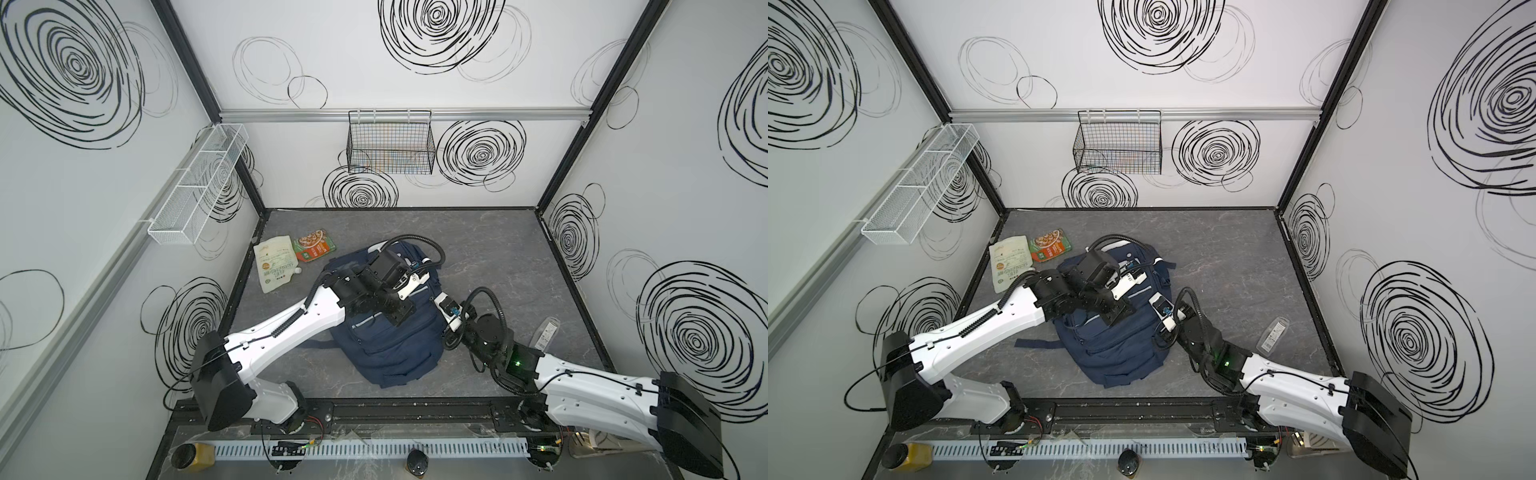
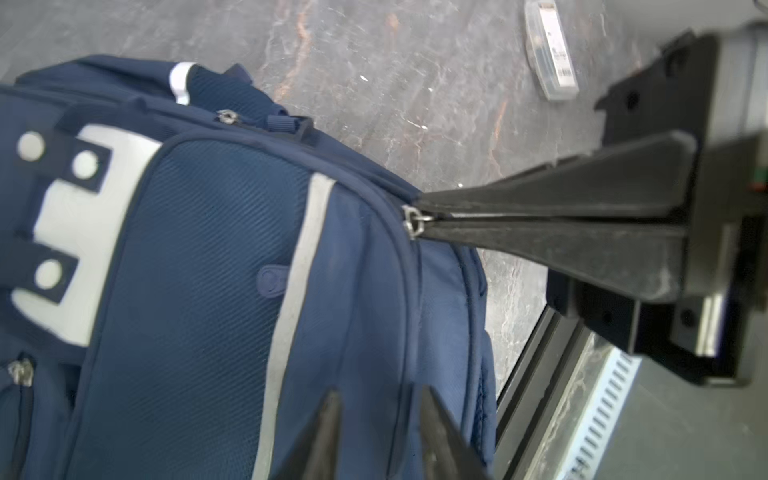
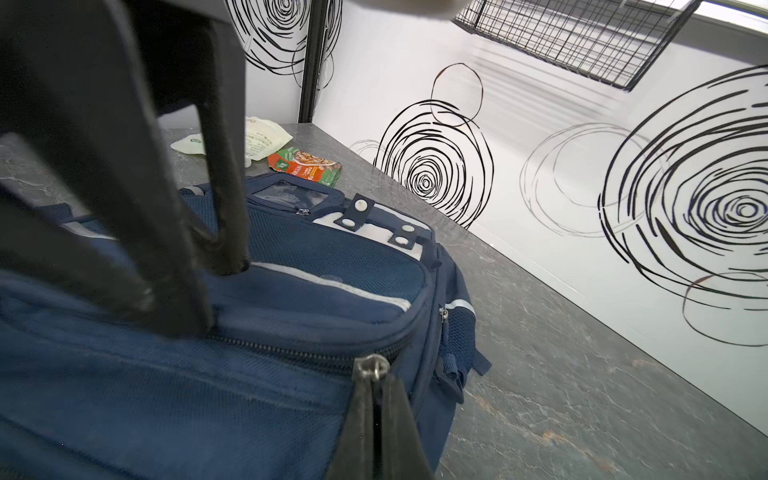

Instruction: Pack the student bag

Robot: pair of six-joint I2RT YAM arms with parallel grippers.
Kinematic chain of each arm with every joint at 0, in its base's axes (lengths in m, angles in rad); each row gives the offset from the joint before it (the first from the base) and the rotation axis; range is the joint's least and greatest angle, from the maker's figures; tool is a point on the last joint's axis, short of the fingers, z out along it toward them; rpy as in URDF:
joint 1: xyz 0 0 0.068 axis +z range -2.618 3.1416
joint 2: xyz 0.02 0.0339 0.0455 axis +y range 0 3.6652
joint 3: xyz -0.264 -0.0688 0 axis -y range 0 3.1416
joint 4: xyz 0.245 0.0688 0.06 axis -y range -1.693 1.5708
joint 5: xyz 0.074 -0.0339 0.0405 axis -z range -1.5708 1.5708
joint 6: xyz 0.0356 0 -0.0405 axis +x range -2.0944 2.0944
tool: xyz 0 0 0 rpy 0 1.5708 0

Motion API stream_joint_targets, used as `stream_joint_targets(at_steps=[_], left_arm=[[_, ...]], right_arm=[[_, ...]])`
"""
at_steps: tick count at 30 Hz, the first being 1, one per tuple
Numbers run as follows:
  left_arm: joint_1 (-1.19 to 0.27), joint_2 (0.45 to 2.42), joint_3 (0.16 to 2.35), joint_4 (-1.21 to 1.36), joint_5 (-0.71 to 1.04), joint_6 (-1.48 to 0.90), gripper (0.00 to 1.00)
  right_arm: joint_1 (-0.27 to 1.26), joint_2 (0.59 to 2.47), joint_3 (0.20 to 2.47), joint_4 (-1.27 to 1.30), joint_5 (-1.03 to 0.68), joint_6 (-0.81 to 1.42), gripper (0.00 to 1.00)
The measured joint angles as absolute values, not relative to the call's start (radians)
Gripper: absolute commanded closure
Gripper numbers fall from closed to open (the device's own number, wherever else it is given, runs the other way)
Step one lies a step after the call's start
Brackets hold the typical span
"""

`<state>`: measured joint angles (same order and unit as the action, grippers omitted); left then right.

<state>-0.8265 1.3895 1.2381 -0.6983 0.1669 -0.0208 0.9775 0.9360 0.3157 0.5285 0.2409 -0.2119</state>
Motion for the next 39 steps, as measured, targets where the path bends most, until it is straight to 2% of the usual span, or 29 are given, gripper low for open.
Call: stream_joint_targets(at_steps=[3, 5, 6, 9, 13, 18, 23, 27, 35, 37, 39], left_arm=[[-0.829, 1.378, 1.221, -0.677, 0.157, -0.006, 0.75], [-0.830, 1.377, 1.216, -0.670, 0.155, 0.004, 0.62], [-0.830, 1.377, 1.215, -0.668, 0.154, 0.001, 0.61], [-0.830, 1.378, 1.215, -0.659, 0.144, 0.018, 0.70], [-0.834, 1.378, 1.209, -0.651, 0.134, 0.028, 0.75], [-0.837, 1.368, 1.183, -0.621, 0.127, 0.035, 0.66], [-0.837, 1.367, 1.180, -0.619, 0.122, 0.041, 0.68], [-0.840, 1.367, 1.179, -0.619, 0.118, 0.047, 0.77], [-0.842, 1.367, 1.174, -0.607, 0.118, 0.053, 0.76], [-0.842, 1.367, 1.169, -0.601, 0.118, 0.053, 0.79], [-0.842, 1.367, 1.166, -0.596, 0.120, 0.052, 0.89]], right_arm=[[0.976, 0.936, 0.316, 0.528, 0.237, -0.206, 1.00], [0.975, 0.936, 0.316, 0.528, 0.236, -0.202, 1.00], [0.974, 0.936, 0.316, 0.528, 0.235, -0.200, 1.00], [0.974, 0.936, 0.317, 0.528, 0.234, -0.196, 1.00], [0.973, 0.936, 0.317, 0.527, 0.234, -0.192, 1.00], [0.972, 0.936, 0.317, 0.523, 0.231, -0.179, 1.00], [0.970, 0.933, 0.317, 0.523, 0.223, -0.170, 1.00], [0.968, 0.933, 0.320, 0.521, 0.218, -0.167, 1.00], [0.968, 0.929, 0.326, 0.513, 0.214, -0.155, 1.00], [0.968, 0.928, 0.326, 0.512, 0.211, -0.153, 1.00], [0.968, 0.928, 0.326, 0.511, 0.209, -0.152, 1.00]])
